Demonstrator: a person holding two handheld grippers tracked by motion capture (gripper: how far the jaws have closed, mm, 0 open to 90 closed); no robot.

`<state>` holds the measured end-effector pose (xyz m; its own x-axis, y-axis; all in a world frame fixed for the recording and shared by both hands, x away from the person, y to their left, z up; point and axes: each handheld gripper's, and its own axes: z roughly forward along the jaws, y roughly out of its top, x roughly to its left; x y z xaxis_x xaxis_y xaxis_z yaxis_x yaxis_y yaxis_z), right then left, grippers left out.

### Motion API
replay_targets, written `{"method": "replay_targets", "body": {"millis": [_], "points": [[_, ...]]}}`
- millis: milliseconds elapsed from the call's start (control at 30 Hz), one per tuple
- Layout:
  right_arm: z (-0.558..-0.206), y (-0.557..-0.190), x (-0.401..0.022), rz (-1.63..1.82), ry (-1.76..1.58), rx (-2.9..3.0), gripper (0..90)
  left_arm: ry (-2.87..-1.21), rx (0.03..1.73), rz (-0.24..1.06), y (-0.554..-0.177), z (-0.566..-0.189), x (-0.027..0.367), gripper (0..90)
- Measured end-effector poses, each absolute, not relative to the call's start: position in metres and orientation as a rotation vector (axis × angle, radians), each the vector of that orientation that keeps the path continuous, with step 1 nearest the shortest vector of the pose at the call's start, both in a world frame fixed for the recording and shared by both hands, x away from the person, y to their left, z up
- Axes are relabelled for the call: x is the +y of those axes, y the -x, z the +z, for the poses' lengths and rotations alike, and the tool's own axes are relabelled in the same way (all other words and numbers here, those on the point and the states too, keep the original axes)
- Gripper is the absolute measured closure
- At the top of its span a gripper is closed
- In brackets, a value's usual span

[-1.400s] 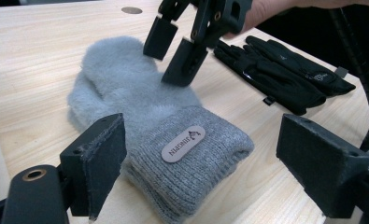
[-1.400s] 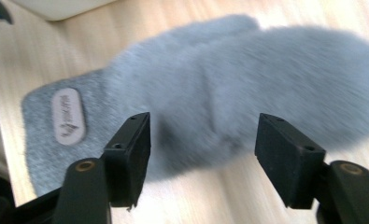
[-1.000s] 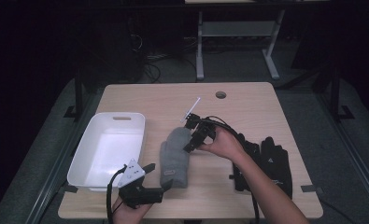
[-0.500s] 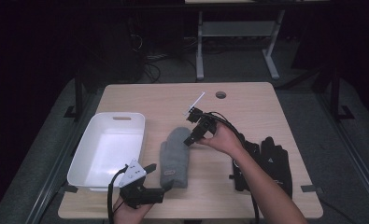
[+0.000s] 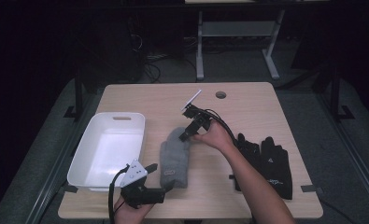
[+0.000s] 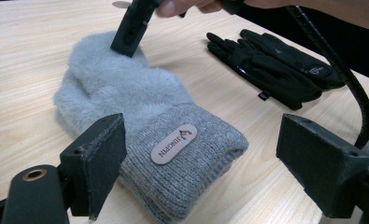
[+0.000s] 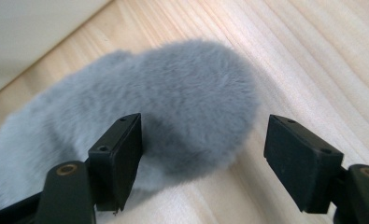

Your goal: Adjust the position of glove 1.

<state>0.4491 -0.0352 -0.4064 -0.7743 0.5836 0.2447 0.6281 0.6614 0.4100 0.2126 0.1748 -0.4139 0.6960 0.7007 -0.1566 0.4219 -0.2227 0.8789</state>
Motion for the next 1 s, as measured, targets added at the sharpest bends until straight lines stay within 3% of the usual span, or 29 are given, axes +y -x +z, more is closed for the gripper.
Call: {"method": "replay_targets", "body": {"millis": [467, 700, 833, 1000], "points": [[-0.436, -0.463, -0.022, -0.644, 1.099, -2.676, 27.4, -1.864, 0.875, 0.33, -0.213, -0.414, 0.174, 15.5], [-0.444, -0.465, -0.026, -0.665, 1.109, -2.619, 33.1, -1.863, 0.876, 0.329, -0.212, -0.414, 0.173, 15.5], [-0.446, -0.465, -0.027, -0.694, 1.087, -2.595, 41.3, -1.863, 0.875, 0.33, -0.212, -0.414, 0.173, 15.5], [-0.448, -0.464, -0.03, -0.74, 1.048, -2.533, 59.0, -1.863, 0.876, 0.33, -0.212, -0.414, 0.173, 15.5]]}}
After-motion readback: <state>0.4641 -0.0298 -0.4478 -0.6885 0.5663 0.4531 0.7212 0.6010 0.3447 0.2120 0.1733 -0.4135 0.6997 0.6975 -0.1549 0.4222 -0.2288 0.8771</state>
